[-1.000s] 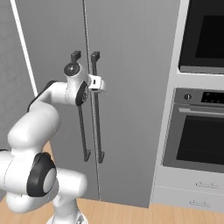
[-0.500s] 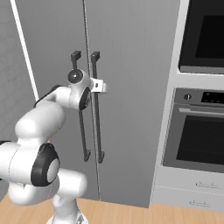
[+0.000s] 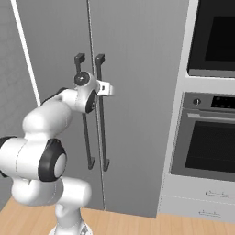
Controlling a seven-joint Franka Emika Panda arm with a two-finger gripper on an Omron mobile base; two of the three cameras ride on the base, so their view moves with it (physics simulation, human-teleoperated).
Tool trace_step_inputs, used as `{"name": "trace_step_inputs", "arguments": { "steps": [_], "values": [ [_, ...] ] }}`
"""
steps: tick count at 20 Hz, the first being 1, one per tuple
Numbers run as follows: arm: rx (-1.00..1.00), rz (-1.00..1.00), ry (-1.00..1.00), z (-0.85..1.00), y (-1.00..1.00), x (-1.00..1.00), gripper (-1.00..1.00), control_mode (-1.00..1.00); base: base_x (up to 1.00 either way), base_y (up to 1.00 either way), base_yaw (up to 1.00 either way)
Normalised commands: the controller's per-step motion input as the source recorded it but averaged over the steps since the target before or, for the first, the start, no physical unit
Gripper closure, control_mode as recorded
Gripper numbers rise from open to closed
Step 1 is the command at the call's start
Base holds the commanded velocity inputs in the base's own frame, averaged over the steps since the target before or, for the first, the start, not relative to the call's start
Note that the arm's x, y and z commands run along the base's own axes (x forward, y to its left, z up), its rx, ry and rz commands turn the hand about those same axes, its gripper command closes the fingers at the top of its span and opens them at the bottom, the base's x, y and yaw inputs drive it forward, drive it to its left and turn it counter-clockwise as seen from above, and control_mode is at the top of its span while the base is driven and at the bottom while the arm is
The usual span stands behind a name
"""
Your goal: Take the strawberry from the fridge and place it on top of the pancake, located on the dining counter.
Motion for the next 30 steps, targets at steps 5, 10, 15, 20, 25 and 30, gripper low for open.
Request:
{"name": "trace_step_inputs", "arguments": {
  "steps": [5, 10, 15, 20, 25, 30],
  "values": [
    [0.00, 0.00, 0.00, -0.19, 0.00, 0.38, -1.00, -1.00, 0.00, 0.00, 0.00],
    [0.00, 0.00, 0.00, -0.18, 0.00, 0.41, -1.00, -1.00, 0.00, 0.00, 0.00],
    [0.00, 0.00, 0.00, -0.21, 0.00, 0.36, 1.00, -1.00, 0.00, 0.00, 0.00],
    [0.00, 0.00, 0.00, -0.13, 0.00, 0.26, 1.00, -1.00, 0.00, 0.00, 0.00],
    [0.00, 0.00, -0.05, 0.02, -0.28, -0.41, 1.00, -1.00, 0.00, 0.00, 0.00],
    [0.00, 0.01, -0.09, 0.26, -0.74, -1.00, 1.00, -1.00, 0.00, 0.00, 0.00]
  ]
}}
